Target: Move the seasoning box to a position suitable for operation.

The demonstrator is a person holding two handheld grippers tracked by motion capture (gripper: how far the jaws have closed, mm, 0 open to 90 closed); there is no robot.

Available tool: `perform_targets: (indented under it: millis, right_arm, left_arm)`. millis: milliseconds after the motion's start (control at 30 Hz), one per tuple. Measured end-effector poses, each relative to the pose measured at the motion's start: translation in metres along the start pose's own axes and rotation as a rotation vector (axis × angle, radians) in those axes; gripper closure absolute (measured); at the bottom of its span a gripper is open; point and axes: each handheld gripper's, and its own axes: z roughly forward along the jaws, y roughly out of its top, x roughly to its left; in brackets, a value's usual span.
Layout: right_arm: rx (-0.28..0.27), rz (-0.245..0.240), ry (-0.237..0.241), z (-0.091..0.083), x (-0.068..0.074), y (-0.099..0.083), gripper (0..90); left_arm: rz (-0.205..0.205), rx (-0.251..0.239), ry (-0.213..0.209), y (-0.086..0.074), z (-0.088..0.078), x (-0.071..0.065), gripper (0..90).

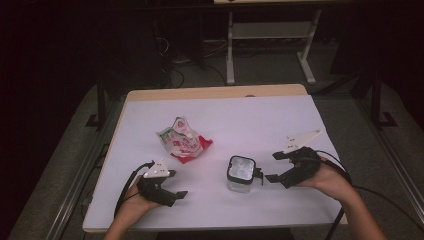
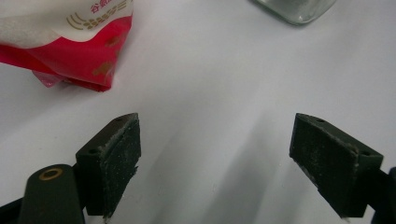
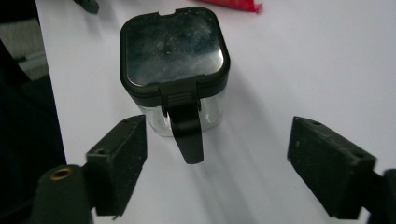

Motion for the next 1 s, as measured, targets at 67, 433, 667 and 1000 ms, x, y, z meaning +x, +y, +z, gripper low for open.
perform_targets:
  millis: [67,433,667,1000]
  right_arm:
    - [-0.031,0.014,-0.012,-0.004,0.0,-0.009,24.6]
    - [-0.175,0.057,-0.046,0.005,0.007,-0.045,75.0]
    - [-0.201,0.05,-0.008,0.015,0.015,-0.055,89.8]
    - [-0.173,0.035,0.085,0.031,0.023,-0.054,89.8]
  left_arm:
    - [-0.008,-0.004,0.001,0.0,0.001,0.0,16.3]
    - [-0.018,-0.012,-0.004,-0.001,0.002,-0.001,16.7]
    - [-0.013,-0.015,-0.008,-0.001,0.005,-0.003,16.7]
    - [0.0,-0.015,-0.036,0.001,0.009,-0.006,16.6]
